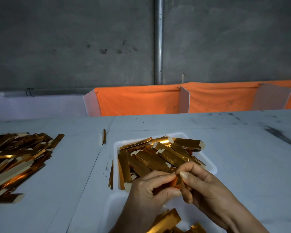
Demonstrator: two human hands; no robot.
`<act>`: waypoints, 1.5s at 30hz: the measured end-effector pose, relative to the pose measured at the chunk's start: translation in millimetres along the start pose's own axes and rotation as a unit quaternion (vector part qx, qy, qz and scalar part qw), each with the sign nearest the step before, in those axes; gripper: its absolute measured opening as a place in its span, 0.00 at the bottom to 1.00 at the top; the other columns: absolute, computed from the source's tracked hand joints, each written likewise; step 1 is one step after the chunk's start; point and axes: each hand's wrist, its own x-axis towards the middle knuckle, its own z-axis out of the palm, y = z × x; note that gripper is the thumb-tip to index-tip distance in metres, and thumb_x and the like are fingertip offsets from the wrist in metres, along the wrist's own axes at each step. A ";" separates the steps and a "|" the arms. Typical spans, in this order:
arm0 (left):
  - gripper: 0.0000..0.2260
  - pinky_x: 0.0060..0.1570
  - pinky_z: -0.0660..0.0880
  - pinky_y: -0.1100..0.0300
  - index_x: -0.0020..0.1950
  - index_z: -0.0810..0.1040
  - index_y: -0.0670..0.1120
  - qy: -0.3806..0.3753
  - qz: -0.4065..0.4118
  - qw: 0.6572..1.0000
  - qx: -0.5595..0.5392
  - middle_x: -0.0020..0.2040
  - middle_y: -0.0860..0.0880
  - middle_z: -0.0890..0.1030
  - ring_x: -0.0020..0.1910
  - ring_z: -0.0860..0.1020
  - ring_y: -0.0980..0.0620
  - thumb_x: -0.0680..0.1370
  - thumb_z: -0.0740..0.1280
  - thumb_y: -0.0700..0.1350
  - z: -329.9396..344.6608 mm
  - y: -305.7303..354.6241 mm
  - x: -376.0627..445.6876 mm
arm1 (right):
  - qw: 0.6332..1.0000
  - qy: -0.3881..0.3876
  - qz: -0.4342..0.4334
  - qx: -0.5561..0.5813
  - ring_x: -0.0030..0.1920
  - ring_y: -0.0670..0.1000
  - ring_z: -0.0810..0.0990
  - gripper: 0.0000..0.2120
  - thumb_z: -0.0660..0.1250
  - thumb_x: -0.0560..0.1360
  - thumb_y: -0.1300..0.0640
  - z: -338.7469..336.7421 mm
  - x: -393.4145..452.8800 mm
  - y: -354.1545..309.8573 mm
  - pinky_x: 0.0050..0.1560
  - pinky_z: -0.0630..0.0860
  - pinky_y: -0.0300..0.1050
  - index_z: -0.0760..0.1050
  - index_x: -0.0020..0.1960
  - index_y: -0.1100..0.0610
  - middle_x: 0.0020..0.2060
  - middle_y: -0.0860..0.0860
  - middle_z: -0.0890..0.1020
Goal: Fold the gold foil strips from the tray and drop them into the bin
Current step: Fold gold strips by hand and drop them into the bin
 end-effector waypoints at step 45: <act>0.20 0.46 0.77 0.66 0.56 0.72 0.51 0.092 -0.120 0.979 -0.140 0.49 0.56 0.84 0.50 0.82 0.55 0.69 0.76 0.43 9.4 0.9 2.9 | 0.943 -0.008 0.111 -0.313 0.36 0.42 0.76 0.16 0.78 0.66 0.55 10.2 1.3 0.0 0.42 0.73 0.34 0.76 0.49 0.48 0.31 0.42 0.77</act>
